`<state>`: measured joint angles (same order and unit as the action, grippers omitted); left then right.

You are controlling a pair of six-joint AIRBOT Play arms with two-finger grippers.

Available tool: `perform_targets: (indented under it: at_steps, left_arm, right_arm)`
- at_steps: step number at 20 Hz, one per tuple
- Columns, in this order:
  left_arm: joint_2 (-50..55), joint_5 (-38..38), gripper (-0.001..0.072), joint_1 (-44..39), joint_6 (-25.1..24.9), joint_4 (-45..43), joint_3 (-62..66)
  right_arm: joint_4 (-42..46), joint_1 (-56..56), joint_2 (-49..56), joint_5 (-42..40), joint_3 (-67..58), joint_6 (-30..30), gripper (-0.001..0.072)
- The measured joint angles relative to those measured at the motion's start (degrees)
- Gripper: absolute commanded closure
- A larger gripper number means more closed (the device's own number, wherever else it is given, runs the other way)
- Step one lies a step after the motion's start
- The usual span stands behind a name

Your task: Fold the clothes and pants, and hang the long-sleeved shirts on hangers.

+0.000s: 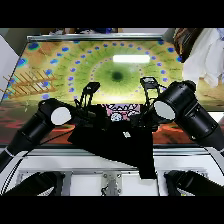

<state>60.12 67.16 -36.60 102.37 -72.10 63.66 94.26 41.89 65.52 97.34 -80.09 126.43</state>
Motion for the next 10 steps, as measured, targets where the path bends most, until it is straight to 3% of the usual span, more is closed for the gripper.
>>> perform_targets:
  at_steps: [5, 10]
  left_arm:
    - [0.3, 6.6, 0.0088, 7.1, -4.1, 0.2, 8.0]
    - [0.3, 8.7, 0.0087, 20.3, -7.7, 0.0, 9.3]
  right_arm:
    - [0.0, 0.0, 0.2, 0.0, 0.0, 0.0, 0.0693]
    - [0.0, 0.0, 0.4, 0.3, 0.0, 0.0, 0.0693]
